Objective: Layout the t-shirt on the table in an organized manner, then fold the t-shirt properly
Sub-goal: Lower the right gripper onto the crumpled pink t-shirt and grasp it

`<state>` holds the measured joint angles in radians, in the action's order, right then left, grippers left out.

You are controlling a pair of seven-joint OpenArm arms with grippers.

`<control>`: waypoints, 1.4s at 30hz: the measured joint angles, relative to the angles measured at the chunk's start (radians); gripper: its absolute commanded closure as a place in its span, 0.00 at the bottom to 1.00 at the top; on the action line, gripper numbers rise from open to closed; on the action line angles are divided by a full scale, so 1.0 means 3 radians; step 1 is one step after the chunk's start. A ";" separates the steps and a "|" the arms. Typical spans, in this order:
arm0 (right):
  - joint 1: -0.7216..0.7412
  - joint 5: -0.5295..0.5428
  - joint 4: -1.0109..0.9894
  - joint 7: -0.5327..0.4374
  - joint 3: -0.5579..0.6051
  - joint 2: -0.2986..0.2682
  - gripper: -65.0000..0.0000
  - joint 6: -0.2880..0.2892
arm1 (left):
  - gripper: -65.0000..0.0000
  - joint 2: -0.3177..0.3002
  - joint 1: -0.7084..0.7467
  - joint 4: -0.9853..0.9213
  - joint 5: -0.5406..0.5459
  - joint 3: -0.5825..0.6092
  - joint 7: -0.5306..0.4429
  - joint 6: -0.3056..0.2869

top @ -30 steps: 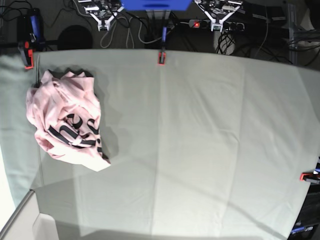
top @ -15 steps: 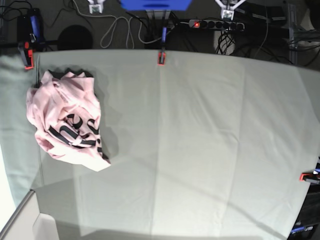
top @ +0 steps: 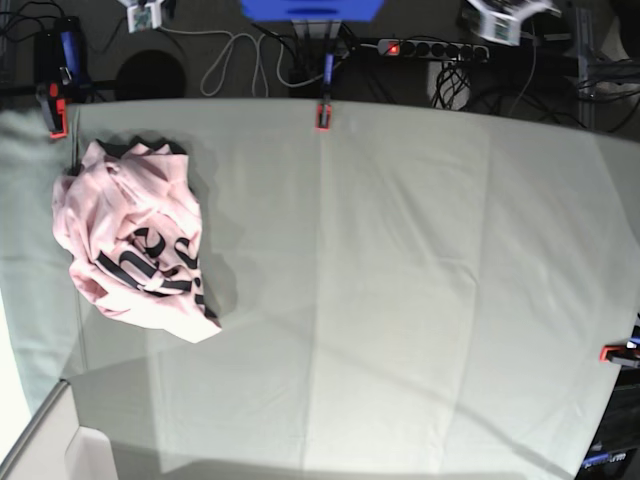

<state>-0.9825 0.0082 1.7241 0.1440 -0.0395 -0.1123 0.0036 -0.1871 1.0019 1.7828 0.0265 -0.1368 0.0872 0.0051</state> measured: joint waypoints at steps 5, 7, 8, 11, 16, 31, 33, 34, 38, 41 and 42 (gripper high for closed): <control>-0.0004 0.0000 0.0684 0.0378 -0.0163 -0.0009 1.00 -0.0009 | 1.00 0.0079 0.0055 0.0394 0.0492 -0.0226 0.0036 -0.0038; 0.0090 0.0003 0.0842 0.0509 -0.0148 -0.0003 1.00 -0.0001 | 1.00 0.0058 0.0047 0.0478 0.0674 -0.0280 0.0023 -0.0025; 0.0173 0.0000 0.0891 0.0537 -0.0150 -0.0003 1.00 -0.0003 | 1.00 0.0043 0.0042 0.0506 0.0760 -0.0275 0.0014 -0.0028; 0.0392 0.0003 0.0907 0.0662 -0.0155 0.0000 1.00 -0.0001 | 1.00 0.0042 -0.0001 0.0571 0.0907 -0.0258 0.0046 -0.0028; 0.0707 0.0001 0.0921 0.0792 -0.0139 -0.0003 1.00 0.0000 | 1.00 0.0078 -0.0015 0.0612 0.1011 -0.0234 0.0028 -0.0027; 0.1801 -0.0003 0.0923 0.1349 -0.0268 0.0006 1.00 0.0510 | 1.00 -0.0014 -0.0267 0.0633 0.1438 -0.0258 0.0047 -0.0025; 0.1845 -0.0015 0.0916 0.1553 -0.0303 0.0004 1.00 0.0510 | 1.00 -0.0126 -0.0388 0.0651 0.1438 -0.0257 0.0024 -0.0027; 0.1864 -0.0014 0.0913 0.1638 -0.0301 -0.0003 1.00 0.0510 | 1.00 -0.0174 -0.0448 0.0650 0.1439 -0.0253 0.0036 -0.0023; 0.1940 -0.0003 0.0914 0.1733 -0.0416 0.0037 1.00 0.0510 | 1.00 -0.0385 -0.0735 0.0646 0.1452 -0.0237 0.0174 -0.0029; 0.2032 -0.0020 0.0914 0.1862 -0.0587 0.0173 0.89 0.0509 | 1.00 -0.0515 -0.0975 0.0649 0.1450 -0.0253 0.0533 -0.0028; 0.2066 -0.0005 0.0913 0.1909 -0.0637 0.0198 0.84 0.0511 | 1.00 -0.0511 -0.1038 0.0650 0.1450 -0.0256 0.0619 -0.0027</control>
<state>-0.3626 0.0067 1.9980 0.7166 -0.2306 -0.0528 0.1570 -0.3405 0.6907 1.9778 0.4614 -0.2134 0.2729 -0.0029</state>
